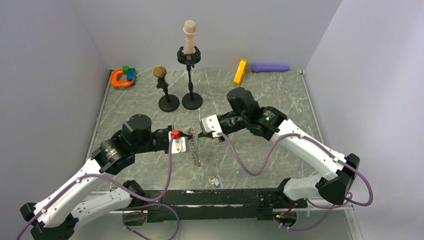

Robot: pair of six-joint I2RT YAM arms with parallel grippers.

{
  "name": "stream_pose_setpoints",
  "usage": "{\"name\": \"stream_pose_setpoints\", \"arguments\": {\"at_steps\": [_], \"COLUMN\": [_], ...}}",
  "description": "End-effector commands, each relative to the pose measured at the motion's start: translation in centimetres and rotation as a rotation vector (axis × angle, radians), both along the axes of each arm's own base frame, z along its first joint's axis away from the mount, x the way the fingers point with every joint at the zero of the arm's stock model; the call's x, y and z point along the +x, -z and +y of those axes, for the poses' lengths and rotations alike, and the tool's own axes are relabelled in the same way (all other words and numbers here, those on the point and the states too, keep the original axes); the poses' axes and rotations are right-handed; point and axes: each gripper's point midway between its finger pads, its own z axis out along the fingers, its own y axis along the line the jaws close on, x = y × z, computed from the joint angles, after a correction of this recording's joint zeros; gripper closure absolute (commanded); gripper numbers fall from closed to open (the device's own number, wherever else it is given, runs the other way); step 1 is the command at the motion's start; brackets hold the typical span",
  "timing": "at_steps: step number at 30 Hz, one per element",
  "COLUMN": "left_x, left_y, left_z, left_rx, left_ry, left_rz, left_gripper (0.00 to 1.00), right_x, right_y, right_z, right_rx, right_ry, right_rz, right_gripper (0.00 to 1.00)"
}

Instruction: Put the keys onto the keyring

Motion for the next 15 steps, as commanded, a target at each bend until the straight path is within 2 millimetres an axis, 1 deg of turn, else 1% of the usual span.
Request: {"name": "stream_pose_setpoints", "arguments": {"at_steps": [1, 15], "left_x": [-0.16, -0.24], "left_y": [-2.09, -2.05], "left_z": [-0.56, -0.65], "left_rx": [-0.066, -0.070], "left_ry": [0.022, 0.027], "left_rz": [-0.048, -0.042], "left_gripper": [1.00, 1.00], "right_x": [-0.30, -0.22], "right_y": [-1.24, -1.12], "right_z": [0.10, 0.21], "right_rx": [0.041, 0.040], "right_ry": [-0.012, -0.006], "right_rz": [-0.033, -0.033], "right_gripper": [1.00, 1.00]}}
